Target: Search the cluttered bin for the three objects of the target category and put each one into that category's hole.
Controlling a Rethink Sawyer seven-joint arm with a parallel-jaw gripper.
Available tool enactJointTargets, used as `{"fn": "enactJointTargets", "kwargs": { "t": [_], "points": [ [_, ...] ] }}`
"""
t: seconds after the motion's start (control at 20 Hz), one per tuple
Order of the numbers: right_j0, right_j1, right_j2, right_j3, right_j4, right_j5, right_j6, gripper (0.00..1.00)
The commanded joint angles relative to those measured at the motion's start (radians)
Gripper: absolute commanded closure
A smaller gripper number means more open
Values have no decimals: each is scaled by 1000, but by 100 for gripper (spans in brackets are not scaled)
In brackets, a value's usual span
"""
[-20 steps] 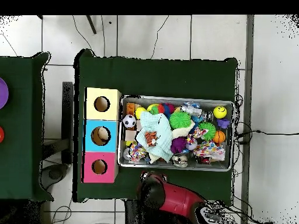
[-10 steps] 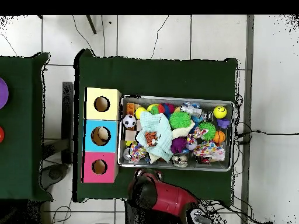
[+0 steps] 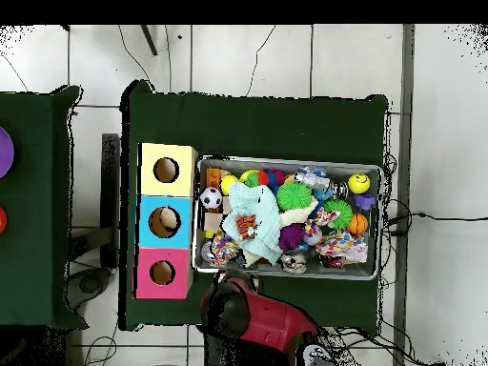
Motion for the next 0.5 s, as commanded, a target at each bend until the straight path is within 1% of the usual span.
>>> {"fn": "enactJointTargets", "kwargs": {
  "t": [0.05, 0.15, 0.25, 0.5],
  "points": [
    [-28, 52, 64, -81, 75, -27, 241, 0],
    [-44, 59, 85, -79, 79, -42, 246, 0],
    [-47, 46, 92, -74, 91, -28, 249, 0],
    [27, -42, 26, -79, 138, 102, 240, 0]
  ]
}}
